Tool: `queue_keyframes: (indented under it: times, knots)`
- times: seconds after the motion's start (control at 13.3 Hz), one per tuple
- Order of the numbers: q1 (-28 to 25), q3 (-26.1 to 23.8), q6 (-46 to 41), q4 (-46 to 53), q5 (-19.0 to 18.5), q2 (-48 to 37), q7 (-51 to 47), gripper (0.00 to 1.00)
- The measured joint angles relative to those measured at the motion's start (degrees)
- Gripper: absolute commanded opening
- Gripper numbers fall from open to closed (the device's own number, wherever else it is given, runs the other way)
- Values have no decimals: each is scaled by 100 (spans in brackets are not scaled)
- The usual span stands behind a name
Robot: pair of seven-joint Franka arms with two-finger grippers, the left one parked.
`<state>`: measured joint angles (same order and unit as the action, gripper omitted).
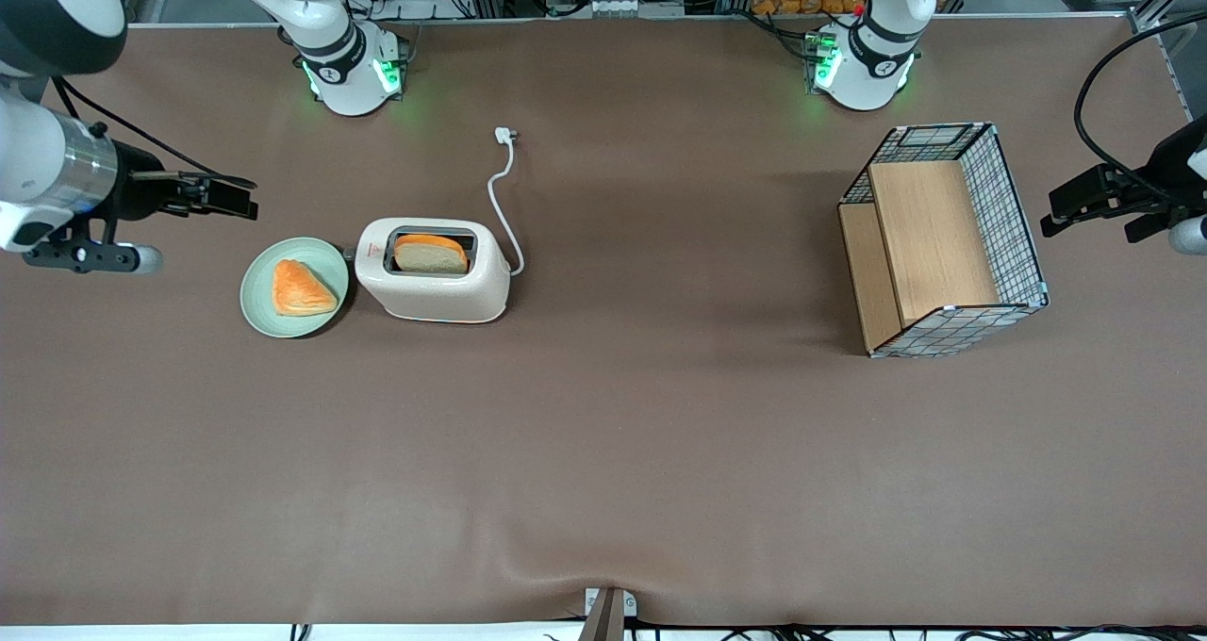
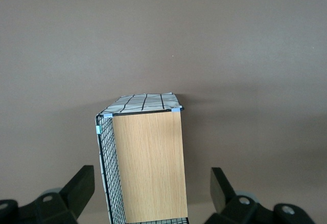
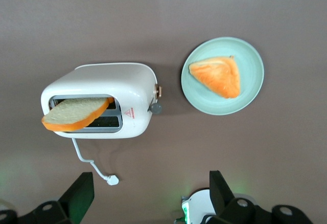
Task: Press toaster button with right arm
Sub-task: 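Move the right gripper over the plate toward the toaster's side lever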
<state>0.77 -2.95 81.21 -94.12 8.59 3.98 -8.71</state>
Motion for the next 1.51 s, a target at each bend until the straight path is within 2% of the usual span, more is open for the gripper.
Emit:
queue_keyframes:
  times: [0.53, 0.6, 0.68, 0.83, 0.9, 1.13, 1.51]
  knots:
    - [532, 53, -18, -912, 669, -107, 268, 100]
    - [625, 55, -21, -1081, 787, -142, 400, 87]
    - [739, 57, -30, -1250, 909, -161, 574, 58]
    - [968, 69, -34, -1616, 1201, -164, 892, 18]
    - [1023, 72, -33, -1766, 1336, -164, 997, 7]
    - [1035, 58, -11, -1975, 1488, -130, 1133, 3]
    - [1007, 19, 380, -2114, 1505, 272, 1196, 3]
